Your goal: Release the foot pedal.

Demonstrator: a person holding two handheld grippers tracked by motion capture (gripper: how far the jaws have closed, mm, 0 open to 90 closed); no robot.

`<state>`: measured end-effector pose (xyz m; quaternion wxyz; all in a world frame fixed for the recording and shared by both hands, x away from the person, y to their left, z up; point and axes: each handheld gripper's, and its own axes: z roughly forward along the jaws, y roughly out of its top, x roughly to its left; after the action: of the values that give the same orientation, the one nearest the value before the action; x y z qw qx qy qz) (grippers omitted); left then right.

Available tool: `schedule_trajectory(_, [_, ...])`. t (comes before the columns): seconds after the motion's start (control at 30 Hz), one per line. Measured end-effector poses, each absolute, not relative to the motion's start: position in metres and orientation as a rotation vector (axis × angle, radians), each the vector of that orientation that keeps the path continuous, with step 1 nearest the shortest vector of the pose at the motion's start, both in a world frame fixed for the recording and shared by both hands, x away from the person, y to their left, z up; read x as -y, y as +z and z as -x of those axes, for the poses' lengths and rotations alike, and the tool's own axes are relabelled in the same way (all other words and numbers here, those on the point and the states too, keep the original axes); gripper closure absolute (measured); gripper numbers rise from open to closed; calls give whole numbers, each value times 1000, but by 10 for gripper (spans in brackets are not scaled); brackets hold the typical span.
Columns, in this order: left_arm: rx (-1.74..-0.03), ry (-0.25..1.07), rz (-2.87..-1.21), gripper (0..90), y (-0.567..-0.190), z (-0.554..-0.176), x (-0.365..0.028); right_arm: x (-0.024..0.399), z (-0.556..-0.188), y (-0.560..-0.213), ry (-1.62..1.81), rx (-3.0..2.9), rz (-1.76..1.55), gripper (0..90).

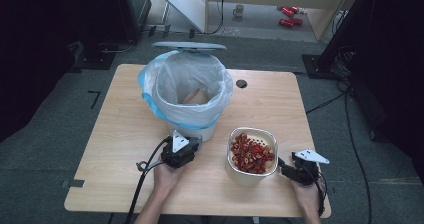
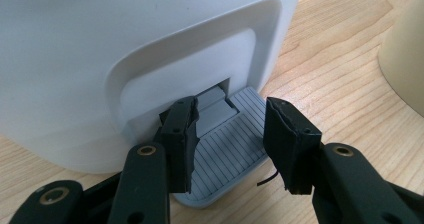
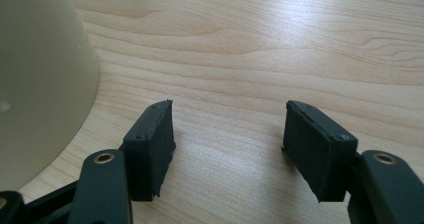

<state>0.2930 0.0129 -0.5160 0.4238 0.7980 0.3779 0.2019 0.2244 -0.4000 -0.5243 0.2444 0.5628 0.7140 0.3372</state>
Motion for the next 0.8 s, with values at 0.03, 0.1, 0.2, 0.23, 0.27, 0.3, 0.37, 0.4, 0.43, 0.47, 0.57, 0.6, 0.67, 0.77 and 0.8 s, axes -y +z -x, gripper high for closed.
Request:
schedule_trajectory(0.03, [-945,505,-1996,570,-516,-293,-13,400,-225,-524,921,-1951,-1535,371])
schedule_trajectory(0.1, [-946,505,-1994,568,-516,-293,-13,400,-225,-524,921,-1952,-1534,367])
schedule_trajectory(0.2, [-948,507,-1994,565,-516,-293,-13,400,-225,-524,922,-1957,-1531,358])
schedule_trajectory(0.23, [-949,508,-1993,565,-516,-293,-13,400,-225,-524,922,-1957,-1531,358])
schedule_trajectory(0.27, [-950,508,-1994,564,-516,-293,-13,400,-225,-524,922,-1957,-1531,358])
schedule_trajectory(0.3, [-951,509,-1993,564,-516,-292,-13,400,-225,-524,922,-1958,-1530,356])
schedule_trajectory(0.37, [-951,511,-1993,555,-515,-292,-13,400,-225,-524,923,-1960,-1529,354])
schedule_trajectory(0.4, [-950,513,-1995,555,-515,-292,-13,400,-225,-524,923,-1960,-1529,352])
schedule_trajectory(0.43, [-950,513,-1997,552,-515,-292,-13,400,-225,-524,923,-1961,-1528,351])
schedule_trajectory(0.47, [-947,514,-2002,548,-514,-291,-13,400,-225,-524,923,-1962,-1527,350])
schedule_trajectory(0.57, [-948,516,-2002,537,-514,-291,-13,399,-225,-524,923,-1963,-1527,346])
schedule_trajectory(0.6, [-948,516,-2002,536,-514,-291,-13,399,-225,-524,923,-1963,-1527,346])
schedule_trajectory(0.67, [-949,514,-2002,536,-513,-291,-13,400,-225,-524,922,-1964,-1525,345])
schedule_trajectory(0.77, [-955,513,-2003,535,-512,-291,-12,400,-225,-524,922,-1966,-1524,342])
schedule_trajectory(0.8, [-958,513,-2003,534,-512,-291,-12,400,-225,-524,922,-1966,-1524,342])
